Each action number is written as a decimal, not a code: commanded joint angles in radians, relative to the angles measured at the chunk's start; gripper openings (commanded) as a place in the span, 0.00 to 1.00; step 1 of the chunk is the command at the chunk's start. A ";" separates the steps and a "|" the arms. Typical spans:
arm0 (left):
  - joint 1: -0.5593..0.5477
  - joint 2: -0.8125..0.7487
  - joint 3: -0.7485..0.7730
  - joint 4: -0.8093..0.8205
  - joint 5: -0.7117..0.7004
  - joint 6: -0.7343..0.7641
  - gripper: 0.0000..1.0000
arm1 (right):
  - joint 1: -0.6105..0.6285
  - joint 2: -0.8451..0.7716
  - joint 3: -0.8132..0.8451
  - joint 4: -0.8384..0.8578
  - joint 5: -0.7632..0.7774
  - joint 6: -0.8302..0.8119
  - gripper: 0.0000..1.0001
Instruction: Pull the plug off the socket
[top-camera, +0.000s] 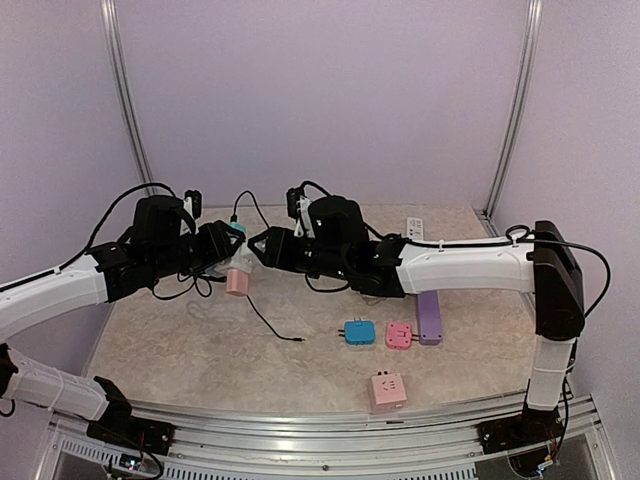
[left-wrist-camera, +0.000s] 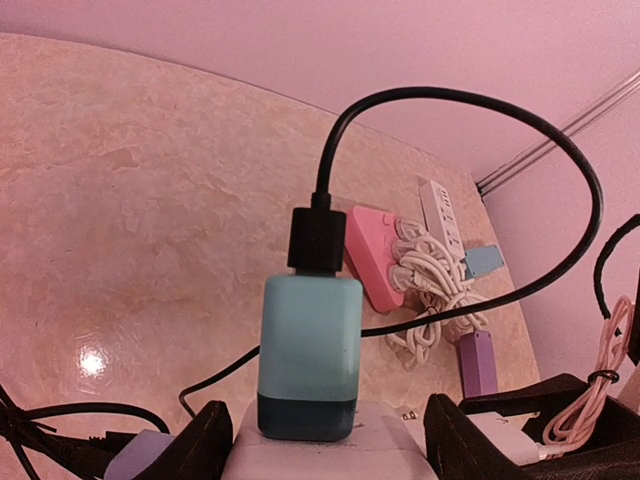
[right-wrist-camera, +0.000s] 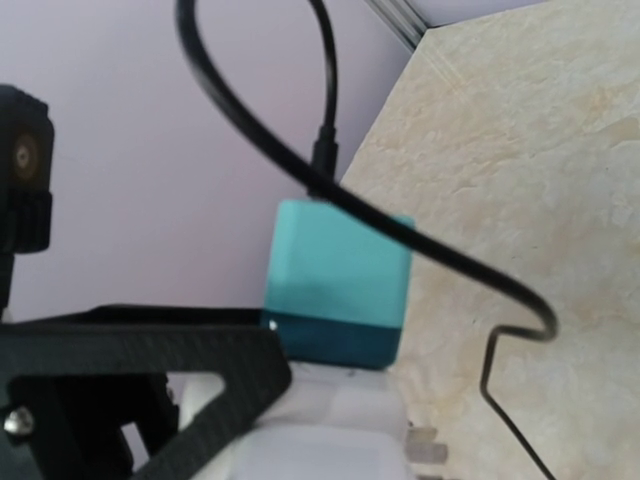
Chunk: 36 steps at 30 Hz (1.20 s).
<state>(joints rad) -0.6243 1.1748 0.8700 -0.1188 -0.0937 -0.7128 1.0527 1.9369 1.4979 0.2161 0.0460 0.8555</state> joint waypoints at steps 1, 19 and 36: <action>-0.034 -0.018 0.017 0.109 0.082 0.023 0.31 | -0.026 -0.020 -0.055 0.034 0.046 0.021 0.00; -0.034 0.013 0.040 0.122 0.131 0.039 0.31 | -0.048 -0.070 -0.112 0.042 0.048 -0.003 0.00; -0.034 0.063 0.072 0.054 0.115 0.042 0.30 | 0.024 -0.018 0.115 -0.320 0.309 -0.165 0.00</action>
<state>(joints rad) -0.6338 1.2327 0.9047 -0.0662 -0.0296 -0.7029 1.0782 1.8862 1.5589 0.0154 0.1921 0.7795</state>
